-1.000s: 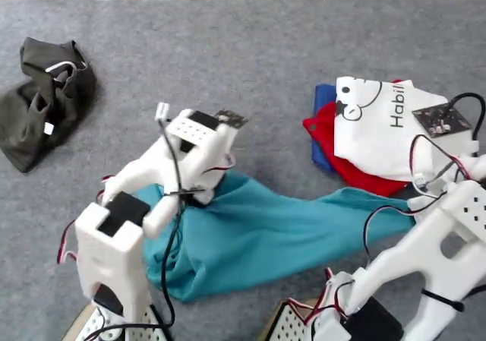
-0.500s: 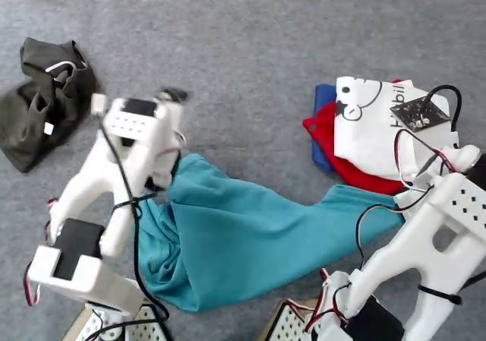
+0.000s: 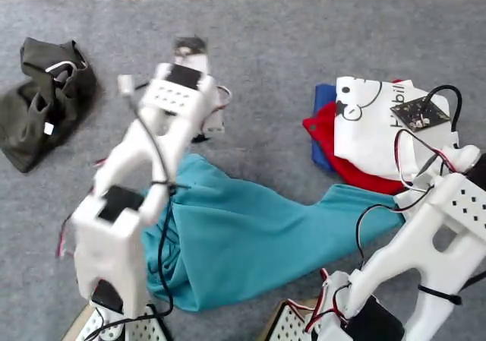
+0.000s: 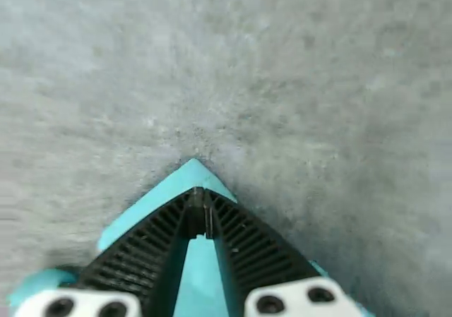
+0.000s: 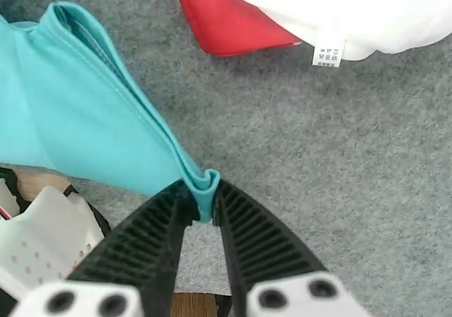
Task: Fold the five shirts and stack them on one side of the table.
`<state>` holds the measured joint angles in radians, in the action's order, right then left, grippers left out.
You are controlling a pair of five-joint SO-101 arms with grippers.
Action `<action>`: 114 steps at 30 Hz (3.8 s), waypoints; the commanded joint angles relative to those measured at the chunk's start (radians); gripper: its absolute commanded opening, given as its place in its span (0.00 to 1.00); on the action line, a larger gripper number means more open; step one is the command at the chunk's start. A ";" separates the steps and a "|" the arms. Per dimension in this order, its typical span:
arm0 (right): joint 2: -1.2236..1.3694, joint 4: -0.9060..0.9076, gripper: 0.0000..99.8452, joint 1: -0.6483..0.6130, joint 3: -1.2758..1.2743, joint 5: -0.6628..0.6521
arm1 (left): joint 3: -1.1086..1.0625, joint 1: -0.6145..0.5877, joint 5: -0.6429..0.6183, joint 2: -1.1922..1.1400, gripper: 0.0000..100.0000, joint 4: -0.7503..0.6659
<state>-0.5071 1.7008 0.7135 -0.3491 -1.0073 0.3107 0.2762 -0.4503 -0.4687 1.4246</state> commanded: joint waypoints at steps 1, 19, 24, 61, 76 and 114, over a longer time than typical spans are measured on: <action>-0.004 0.000 0.01 -0.006 0.004 -0.009 | 0.159 0.008 -0.078 -0.144 0.03 0.048; -0.004 0.002 0.01 -0.012 0.004 -0.009 | 0.472 0.012 -0.166 -0.374 0.22 0.333; -0.004 0.002 0.01 -0.012 0.004 -0.009 | 0.407 0.005 -0.167 -0.442 0.19 0.322; -0.079 -0.144 0.01 -0.500 0.792 0.973 | 0.446 -0.564 0.109 0.675 0.03 0.338; -0.082 -0.029 0.01 -0.675 1.010 0.934 | -0.251 -0.791 0.334 1.570 0.03 0.075; 0.325 -1.092 0.01 -0.772 0.621 1.022 | -1.144 -0.679 0.348 1.493 0.03 -1.114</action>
<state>-0.2417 0.8431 -0.0552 0.3552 0.0176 -0.6882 -0.4358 -0.0990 1.1331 0.7342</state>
